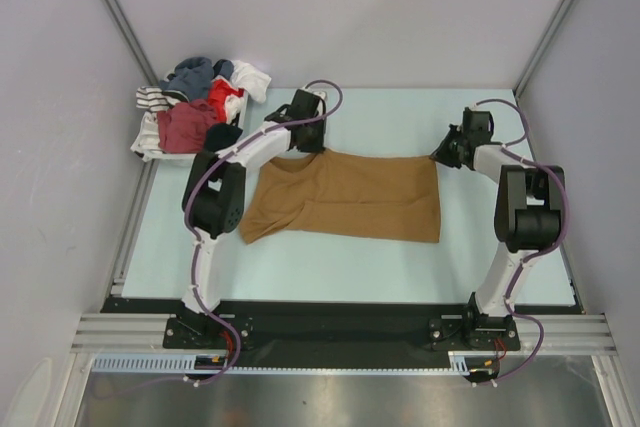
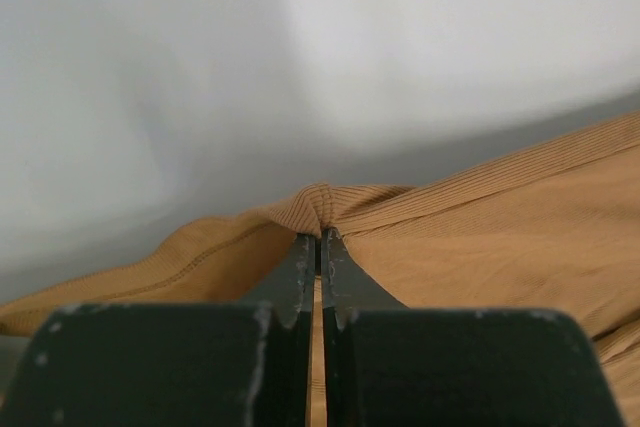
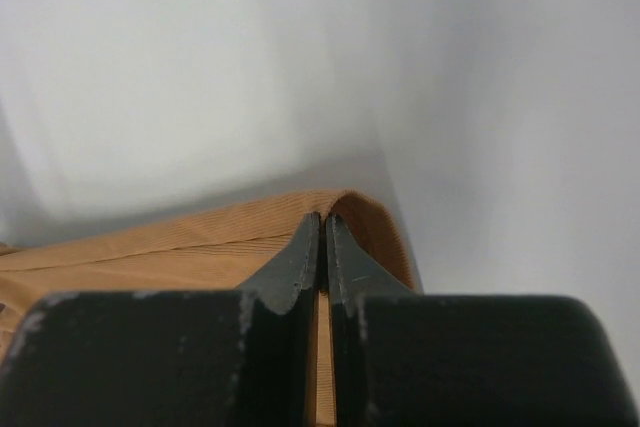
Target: Fold and stack the tank tops
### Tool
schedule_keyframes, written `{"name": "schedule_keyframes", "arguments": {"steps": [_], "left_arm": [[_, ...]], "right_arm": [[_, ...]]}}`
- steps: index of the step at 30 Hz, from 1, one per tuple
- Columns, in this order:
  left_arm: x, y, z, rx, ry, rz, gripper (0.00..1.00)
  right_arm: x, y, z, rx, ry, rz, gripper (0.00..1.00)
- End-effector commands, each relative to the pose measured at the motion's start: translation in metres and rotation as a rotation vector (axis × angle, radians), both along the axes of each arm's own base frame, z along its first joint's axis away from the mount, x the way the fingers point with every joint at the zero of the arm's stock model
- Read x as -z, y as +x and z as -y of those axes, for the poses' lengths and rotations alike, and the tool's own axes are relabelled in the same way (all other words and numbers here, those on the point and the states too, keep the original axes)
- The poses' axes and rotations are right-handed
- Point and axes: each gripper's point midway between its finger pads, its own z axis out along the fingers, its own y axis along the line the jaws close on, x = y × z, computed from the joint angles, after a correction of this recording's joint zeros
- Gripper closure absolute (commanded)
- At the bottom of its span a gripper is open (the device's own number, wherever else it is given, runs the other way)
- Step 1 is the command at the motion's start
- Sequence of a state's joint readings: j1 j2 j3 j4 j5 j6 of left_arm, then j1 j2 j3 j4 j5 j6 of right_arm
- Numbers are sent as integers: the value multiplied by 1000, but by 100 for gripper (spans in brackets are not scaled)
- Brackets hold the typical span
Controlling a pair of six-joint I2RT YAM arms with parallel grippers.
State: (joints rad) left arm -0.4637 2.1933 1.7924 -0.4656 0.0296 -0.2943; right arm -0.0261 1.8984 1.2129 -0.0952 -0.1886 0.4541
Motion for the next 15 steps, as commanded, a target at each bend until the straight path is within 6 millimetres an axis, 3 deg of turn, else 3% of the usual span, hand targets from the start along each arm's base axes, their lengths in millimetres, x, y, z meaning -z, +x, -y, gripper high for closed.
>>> {"name": "schedule_keyframes", "arguments": {"steps": [1,8,15], "left_arm": [[-34,3,-3,5,-14,81,100],[-42,-6,-6,2,-34,96,100],[-37,-15,-8,11,-33,87,100]], "right_arm": [[-26,1,4,5,-25,65,100],[-30,-10,10,31,-42,66,100],[-32,-18,9,35,-40,69,100]]}}
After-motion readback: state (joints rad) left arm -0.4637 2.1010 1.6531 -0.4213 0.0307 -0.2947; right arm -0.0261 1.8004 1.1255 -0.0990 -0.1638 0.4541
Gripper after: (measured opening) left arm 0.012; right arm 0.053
